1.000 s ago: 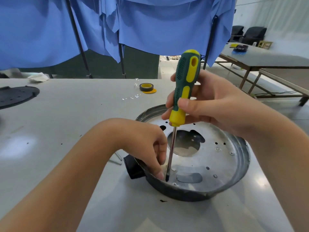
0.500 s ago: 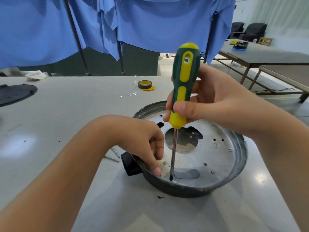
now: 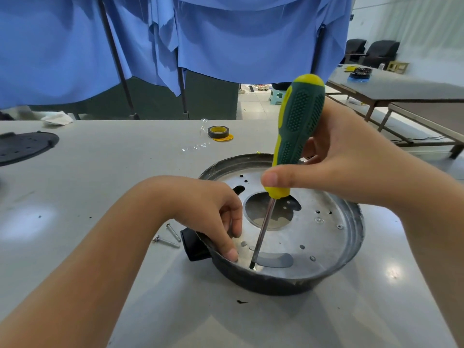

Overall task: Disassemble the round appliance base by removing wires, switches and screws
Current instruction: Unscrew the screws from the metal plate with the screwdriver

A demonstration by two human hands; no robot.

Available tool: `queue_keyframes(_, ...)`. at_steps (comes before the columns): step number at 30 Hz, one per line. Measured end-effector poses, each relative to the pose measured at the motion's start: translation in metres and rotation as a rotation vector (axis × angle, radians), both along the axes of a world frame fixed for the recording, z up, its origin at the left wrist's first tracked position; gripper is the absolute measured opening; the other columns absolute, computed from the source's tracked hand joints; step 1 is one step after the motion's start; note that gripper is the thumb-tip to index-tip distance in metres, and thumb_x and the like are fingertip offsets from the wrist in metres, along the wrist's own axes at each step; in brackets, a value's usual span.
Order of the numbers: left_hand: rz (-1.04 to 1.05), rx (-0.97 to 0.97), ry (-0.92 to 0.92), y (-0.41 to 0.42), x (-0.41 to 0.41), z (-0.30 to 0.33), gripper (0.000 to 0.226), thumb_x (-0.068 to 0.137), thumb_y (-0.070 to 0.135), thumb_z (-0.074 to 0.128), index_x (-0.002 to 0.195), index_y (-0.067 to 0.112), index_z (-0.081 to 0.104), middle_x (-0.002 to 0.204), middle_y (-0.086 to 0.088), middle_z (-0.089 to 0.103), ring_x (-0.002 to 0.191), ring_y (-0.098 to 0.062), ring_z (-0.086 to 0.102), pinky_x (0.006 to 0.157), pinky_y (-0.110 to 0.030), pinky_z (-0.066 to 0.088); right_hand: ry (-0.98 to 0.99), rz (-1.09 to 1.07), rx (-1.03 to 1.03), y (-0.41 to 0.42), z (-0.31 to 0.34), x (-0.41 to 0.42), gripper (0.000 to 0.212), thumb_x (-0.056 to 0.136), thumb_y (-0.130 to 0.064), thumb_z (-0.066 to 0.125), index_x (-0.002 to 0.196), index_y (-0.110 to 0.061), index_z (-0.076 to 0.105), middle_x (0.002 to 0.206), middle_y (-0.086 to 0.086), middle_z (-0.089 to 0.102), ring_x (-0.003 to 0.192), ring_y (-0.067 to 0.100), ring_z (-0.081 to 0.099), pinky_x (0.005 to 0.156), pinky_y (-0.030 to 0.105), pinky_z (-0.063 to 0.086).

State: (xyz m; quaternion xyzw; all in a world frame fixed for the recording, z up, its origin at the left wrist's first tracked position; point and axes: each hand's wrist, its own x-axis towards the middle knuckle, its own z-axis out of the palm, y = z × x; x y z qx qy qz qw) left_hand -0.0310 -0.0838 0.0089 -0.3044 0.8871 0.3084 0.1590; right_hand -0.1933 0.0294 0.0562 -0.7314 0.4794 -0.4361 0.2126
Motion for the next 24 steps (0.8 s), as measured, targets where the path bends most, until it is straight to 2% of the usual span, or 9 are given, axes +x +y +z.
queue_keyframes(4, 0.003, 0.004, 0.011, 0.000, -0.001, 0.000, 0.034, 0.060, 0.043, 0.086, 0.084, 0.029, 0.066, 0.066, 0.017, 0.064, 0.063, 0.000, 0.058, 0.064, -0.022, 0.047, 0.071, -0.033, -0.009, 0.001, 0.001, -0.002, 0.043, 0.057, -0.039, 0.081, 0.082, -0.031, 0.047, 0.071, -0.028, 0.061, 0.069, -0.016, 0.060, 0.055, 0.004, 0.045)
queue_keyframes(9, 0.004, 0.004, 0.010, 0.000, -0.001, -0.001, 0.033, 0.060, 0.043, 0.086, 0.083, 0.030, 0.065, 0.066, 0.018, 0.064, 0.062, 0.001, 0.058, 0.062, -0.018, 0.046, 0.078, 0.002, -0.004, 0.003, 0.003, -0.001, 0.045, 0.053, -0.042, 0.081, 0.084, -0.035, 0.049, 0.076, -0.028, 0.063, 0.074, -0.008, 0.065, 0.059, 0.012, 0.051)
queue_keyframes(11, 0.002, 0.007, 0.009, 0.000, -0.001, -0.001, 0.033, 0.061, 0.042, 0.086, 0.083, 0.030, 0.065, 0.064, 0.019, 0.063, 0.062, 0.001, 0.057, 0.064, -0.020, 0.046, 0.054, 0.019, 0.001, 0.003, 0.003, 0.000, 0.045, 0.052, -0.038, 0.082, 0.084, -0.033, 0.052, 0.076, -0.026, 0.064, 0.072, -0.001, 0.068, 0.061, 0.016, 0.055)
queue_keyframes(16, 0.003, 0.011, 0.000, 0.001, -0.002, 0.001, 0.032, 0.062, 0.040, 0.086, 0.084, 0.029, 0.066, 0.063, 0.019, 0.062, 0.061, 0.001, 0.056, 0.062, -0.019, 0.045, -0.068, 0.084, 0.074, 0.003, 0.003, -0.004, 0.041, 0.056, -0.021, 0.081, 0.089, -0.019, 0.058, 0.088, 0.001, 0.070, 0.078, 0.015, 0.073, 0.064, 0.022, 0.057)
queue_keyframes(21, -0.012, 0.017, 0.001, 0.004, -0.003, 0.002, 0.029, 0.065, 0.038, 0.085, 0.084, 0.029, 0.065, 0.063, 0.019, 0.061, 0.062, 0.002, 0.057, 0.062, -0.017, 0.044, -0.165, 0.233, 0.258, 0.002, 0.000, -0.012, 0.041, 0.069, -0.005, 0.071, 0.107, -0.005, 0.056, 0.095, 0.011, 0.074, 0.088, 0.023, 0.073, 0.072, 0.025, 0.057)
queue_keyframes(24, -0.024, 0.017, 0.000, 0.005, -0.003, 0.004, 0.028, 0.067, 0.037, 0.084, 0.087, 0.029, 0.065, 0.065, 0.018, 0.062, 0.063, 0.002, 0.057, 0.063, -0.017, 0.044, -0.198, 0.316, 0.309, -0.001, -0.001, -0.012, 0.041, 0.075, -0.002, 0.067, 0.113, -0.005, 0.053, 0.105, 0.011, 0.073, 0.097, 0.026, 0.070, 0.078, 0.029, 0.057)
